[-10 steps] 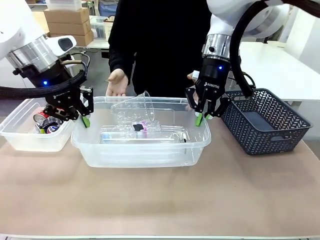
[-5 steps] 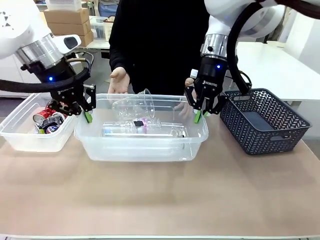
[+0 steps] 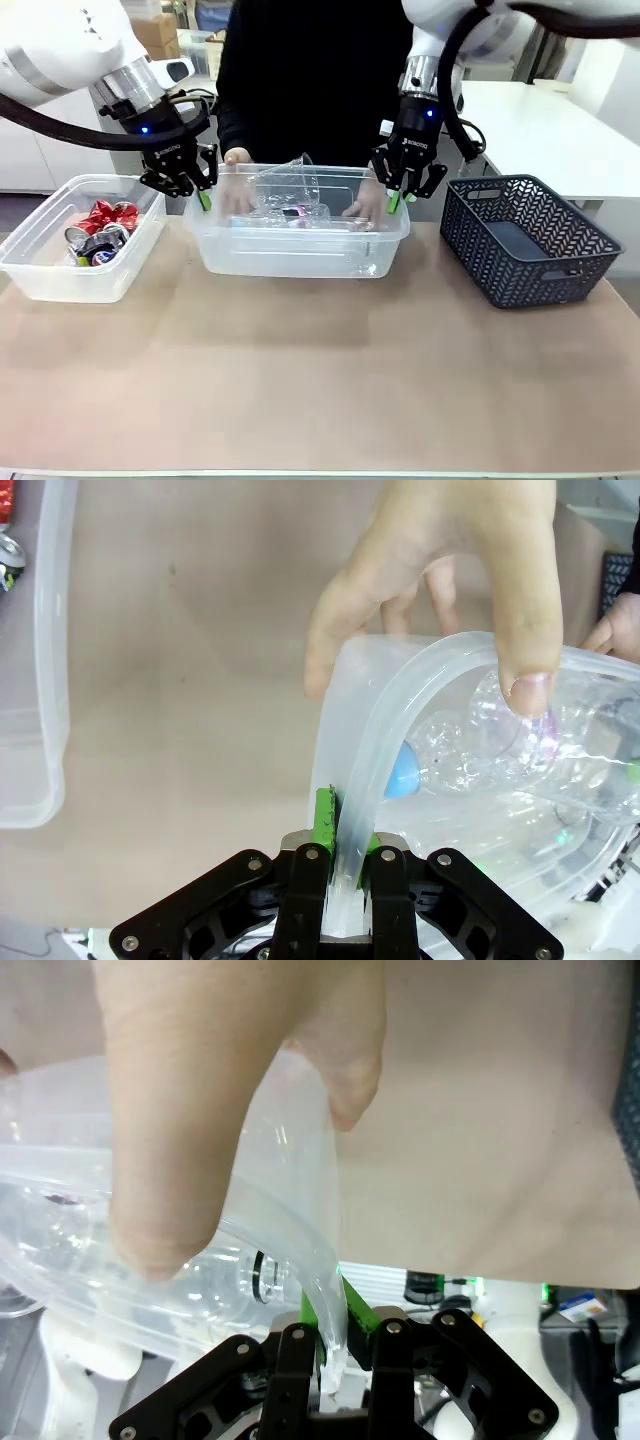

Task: Sort the waste into each basket.
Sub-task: Offer the picked Organizing box to the human, then release the Organizing box you were holding.

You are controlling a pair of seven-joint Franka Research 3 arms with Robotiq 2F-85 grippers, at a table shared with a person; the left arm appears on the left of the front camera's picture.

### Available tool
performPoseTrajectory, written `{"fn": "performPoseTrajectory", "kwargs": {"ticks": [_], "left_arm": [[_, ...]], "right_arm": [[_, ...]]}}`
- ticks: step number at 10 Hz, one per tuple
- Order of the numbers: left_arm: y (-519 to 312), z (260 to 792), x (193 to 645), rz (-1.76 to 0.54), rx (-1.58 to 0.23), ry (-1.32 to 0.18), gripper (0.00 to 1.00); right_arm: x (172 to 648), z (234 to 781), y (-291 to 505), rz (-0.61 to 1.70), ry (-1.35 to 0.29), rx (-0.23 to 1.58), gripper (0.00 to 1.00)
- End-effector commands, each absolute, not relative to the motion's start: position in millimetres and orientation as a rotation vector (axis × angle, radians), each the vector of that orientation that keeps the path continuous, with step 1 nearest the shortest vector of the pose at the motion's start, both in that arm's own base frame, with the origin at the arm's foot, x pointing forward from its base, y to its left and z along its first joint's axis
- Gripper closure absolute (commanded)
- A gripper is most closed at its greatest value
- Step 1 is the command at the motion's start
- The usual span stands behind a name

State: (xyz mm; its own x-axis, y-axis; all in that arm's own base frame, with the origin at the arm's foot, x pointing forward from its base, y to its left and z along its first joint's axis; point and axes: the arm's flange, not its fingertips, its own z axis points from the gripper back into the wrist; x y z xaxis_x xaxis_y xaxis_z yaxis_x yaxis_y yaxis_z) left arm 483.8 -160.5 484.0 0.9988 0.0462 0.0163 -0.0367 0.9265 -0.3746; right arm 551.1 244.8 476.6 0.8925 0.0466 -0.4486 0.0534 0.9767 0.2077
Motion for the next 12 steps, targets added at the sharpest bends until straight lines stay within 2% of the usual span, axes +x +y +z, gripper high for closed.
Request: {"fn": "performPoseTrajectory", "kwargs": {"ticks": [1, 3, 4, 12], "left_arm": [[-150, 484, 492, 0.049, -0.382, -0.045, 0.94], [-145, 478, 488, 0.108, -0.403, -0.055, 0.94], [-160, 477, 491, 0.051, -0.384, -0.024, 0.94], [-161, 474, 490, 0.053, -0.384, -0.021, 0.94]], "right_arm": [[574, 476, 246, 0.025, 0.506, 0.178, 0.94], [579, 457, 256, 0.036, 0.539, 0.155, 0.94], [566, 466, 248, 0.004, 0.497, 0.207, 0.94], [571, 465, 250, 0.006, 0.5, 0.201, 0.94]]}}
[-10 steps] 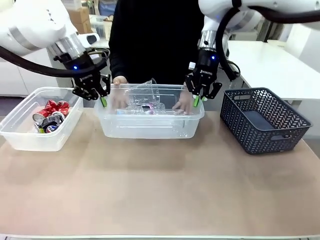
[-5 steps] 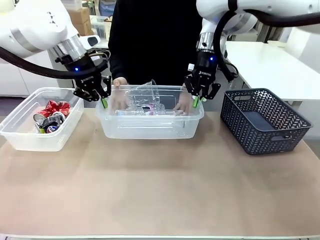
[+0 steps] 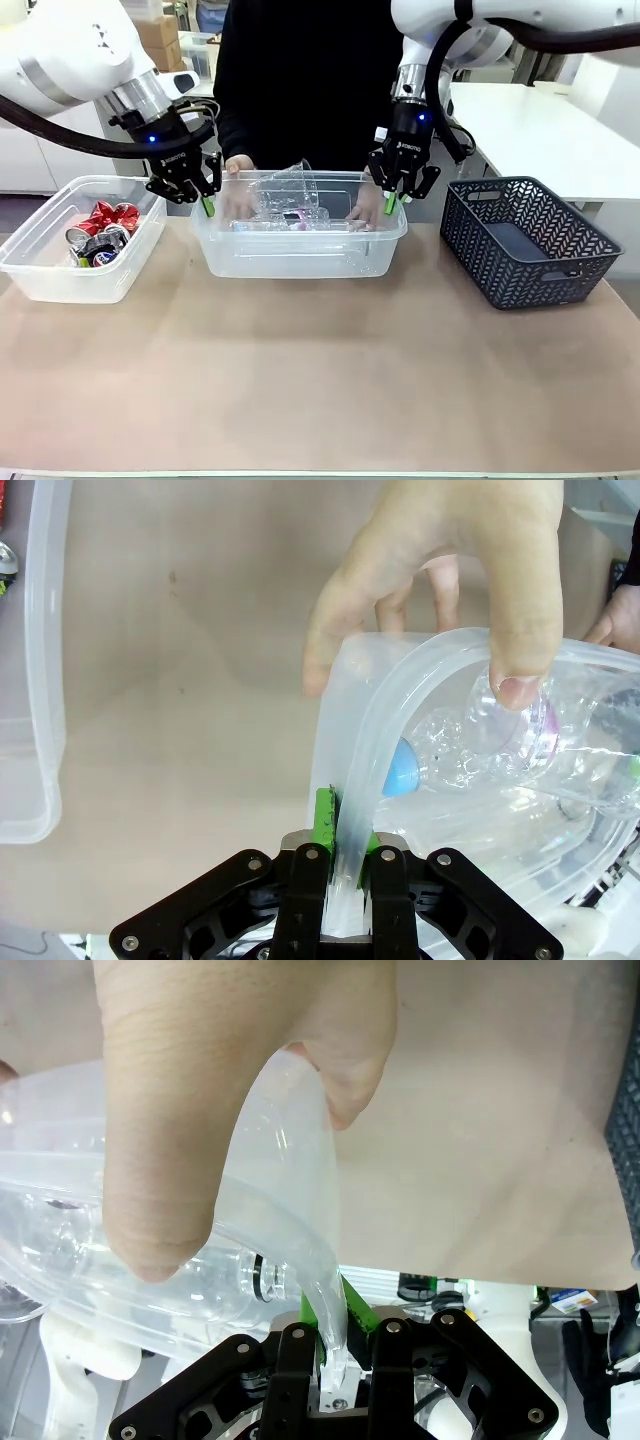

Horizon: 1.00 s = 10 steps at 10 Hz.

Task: Sort the waste into each basket.
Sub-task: Release the Organizing box you were holding.

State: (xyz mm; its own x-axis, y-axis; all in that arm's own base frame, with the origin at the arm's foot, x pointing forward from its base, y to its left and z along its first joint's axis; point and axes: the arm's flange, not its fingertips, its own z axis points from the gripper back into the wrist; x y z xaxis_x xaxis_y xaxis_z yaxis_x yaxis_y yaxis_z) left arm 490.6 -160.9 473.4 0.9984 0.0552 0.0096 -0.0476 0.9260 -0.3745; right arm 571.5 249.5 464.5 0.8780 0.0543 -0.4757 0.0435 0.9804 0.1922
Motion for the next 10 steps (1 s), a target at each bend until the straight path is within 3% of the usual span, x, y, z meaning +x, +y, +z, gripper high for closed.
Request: {"fn": "performPoseTrajectory", "kwargs": {"ticks": [1, 2, 3, 4, 5, 10], "left_arm": [[-164, 480, 488, 0.026, -0.379, -0.02, 0.37], [-166, 486, 486, 0.023, -0.377, -0.039, 0.37], [-166, 489, 484, 0.026, -0.382, -0.046, 0.0], [-165, 492, 482, 0.029, -0.377, -0.052, 0.35], [-162, 498, 479, 0.031, -0.369, -0.064, 0.0], [-147, 517, 453, -0.042, -0.408, -0.112, 0.0]], "right_arm": [[557, 482, 232, -0.037, 0.391, 0.197, 0.36], [546, 494, 223, -0.044, 0.282, 0.232, 0.36], [542, 498, 220, -0.051, 0.211, 0.249, 0.0], [539, 498, 220, -0.042, 0.157, 0.266, 0.32], [536, 498, 220, -0.031, 0.107, 0.267, 0.0], [518, 501, 204, 0.005, -0.07, 0.297, 0.0]]}}
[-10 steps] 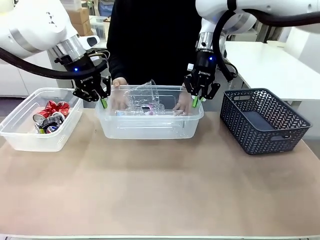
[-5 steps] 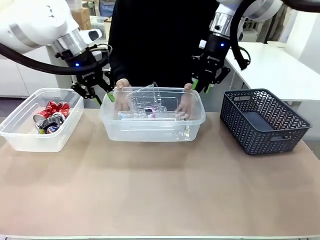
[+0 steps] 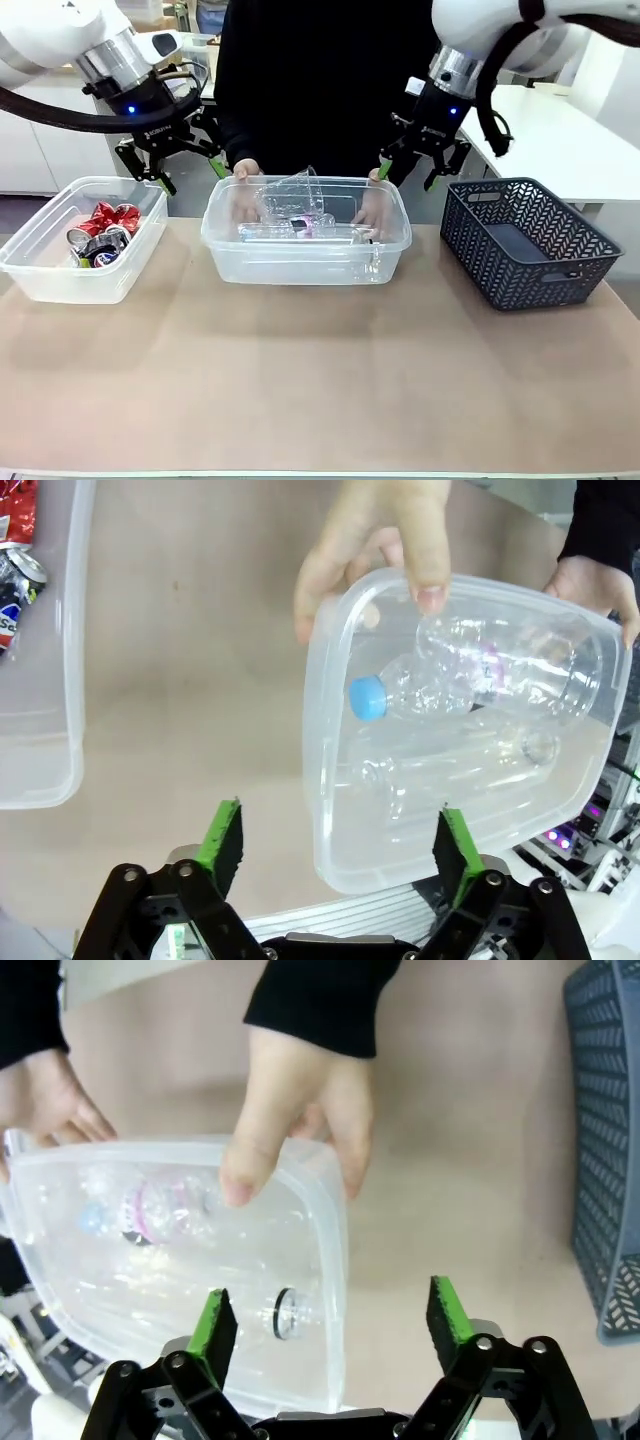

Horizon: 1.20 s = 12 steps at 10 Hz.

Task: Sort the waste into each basket.
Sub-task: Release the Organizing box you were holding.

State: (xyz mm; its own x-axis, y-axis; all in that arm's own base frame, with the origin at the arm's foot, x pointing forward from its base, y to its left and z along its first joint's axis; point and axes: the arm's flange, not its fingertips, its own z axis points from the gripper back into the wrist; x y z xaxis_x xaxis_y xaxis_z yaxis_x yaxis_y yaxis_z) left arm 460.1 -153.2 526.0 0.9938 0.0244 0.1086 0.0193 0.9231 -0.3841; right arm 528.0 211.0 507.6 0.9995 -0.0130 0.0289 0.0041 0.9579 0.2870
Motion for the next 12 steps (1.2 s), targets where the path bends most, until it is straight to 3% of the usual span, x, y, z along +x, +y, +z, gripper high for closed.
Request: {"fn": "performPoseTrajectory", "kwargs": {"ticks": [1, 2, 10, 11, 12], "left_arm": [[-148, 513, 453, -0.019, -0.405, -0.102, 0.0], [-153, 526, 460, 0.003, -0.395, -0.112, 0.05], [-153, 526, 460, 0.003, -0.395, -0.112, 0.05], [-153, 525, 458, -0.004, -0.393, -0.111, 0.0], [-161, 550, 445, -0.078, -0.357, -0.129, 0.05]], "right_arm": [[517, 501, 204, 0.003, -0.091, 0.29, 0.0], [518, 499, 206, 0.002, -0.051, 0.278, 0.0], [525, 506, 209, -0.013, -0.048, 0.292, 0.0], [523, 503, 209, -0.014, -0.044, 0.29, 0.0], [484, 538, 211, 0.108, -0.111, 0.264, 0.0]]}}
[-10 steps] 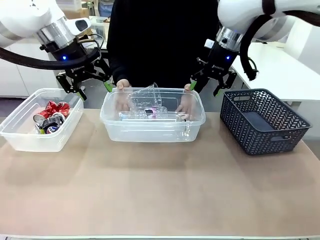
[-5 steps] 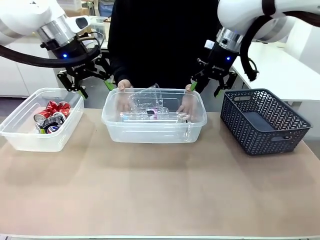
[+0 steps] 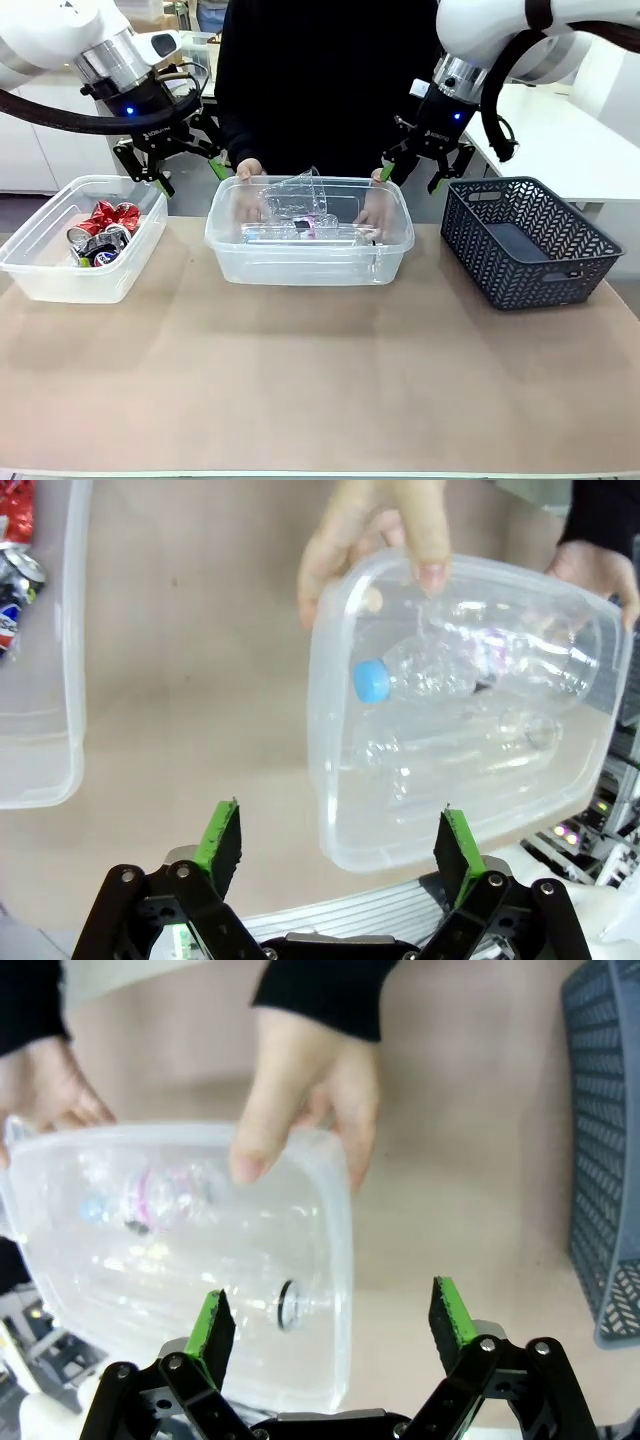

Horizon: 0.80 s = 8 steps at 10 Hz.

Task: Sort the waste into each basket.
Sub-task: Release the Organizing box you were holding.

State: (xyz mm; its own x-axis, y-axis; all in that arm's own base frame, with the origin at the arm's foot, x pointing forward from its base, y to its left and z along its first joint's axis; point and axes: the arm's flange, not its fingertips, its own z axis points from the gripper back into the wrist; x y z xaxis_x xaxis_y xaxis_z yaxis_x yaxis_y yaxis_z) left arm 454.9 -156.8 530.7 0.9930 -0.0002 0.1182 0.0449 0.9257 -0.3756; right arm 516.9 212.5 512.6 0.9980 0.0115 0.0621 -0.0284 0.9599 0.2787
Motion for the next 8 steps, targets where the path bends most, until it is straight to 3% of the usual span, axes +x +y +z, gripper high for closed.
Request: {"fn": "performPoseTrajectory", "kwargs": {"ticks": [1, 3, 6, 7, 8], "left_arm": [[-160, 569, 413, -0.156, -0.39, -0.065, 0.05], [-149, 584, 343, -0.189, -0.328, -0.099, 0.05], [-149, 580, 247, -0.307, -0.293, -0.149, 0.05], [-159, 570, 239, -0.334, -0.269, -0.15, 0.05], [-154, 593, 268, -0.255, -0.313, -0.107, 0.05]], "right_arm": [[430, 580, 199, 0.185, -0.111, 0.307, 0.0], [350, 624, 173, 0.108, -0.162, 0.339, 0.0], [280, 616, 148, 0.09, -0.207, 0.166, 0.0], [280, 599, 153, 0.153, -0.199, 0.119, 0.0], [283, 641, 156, 0.104, -0.197, 0.241, 0.0]]}}
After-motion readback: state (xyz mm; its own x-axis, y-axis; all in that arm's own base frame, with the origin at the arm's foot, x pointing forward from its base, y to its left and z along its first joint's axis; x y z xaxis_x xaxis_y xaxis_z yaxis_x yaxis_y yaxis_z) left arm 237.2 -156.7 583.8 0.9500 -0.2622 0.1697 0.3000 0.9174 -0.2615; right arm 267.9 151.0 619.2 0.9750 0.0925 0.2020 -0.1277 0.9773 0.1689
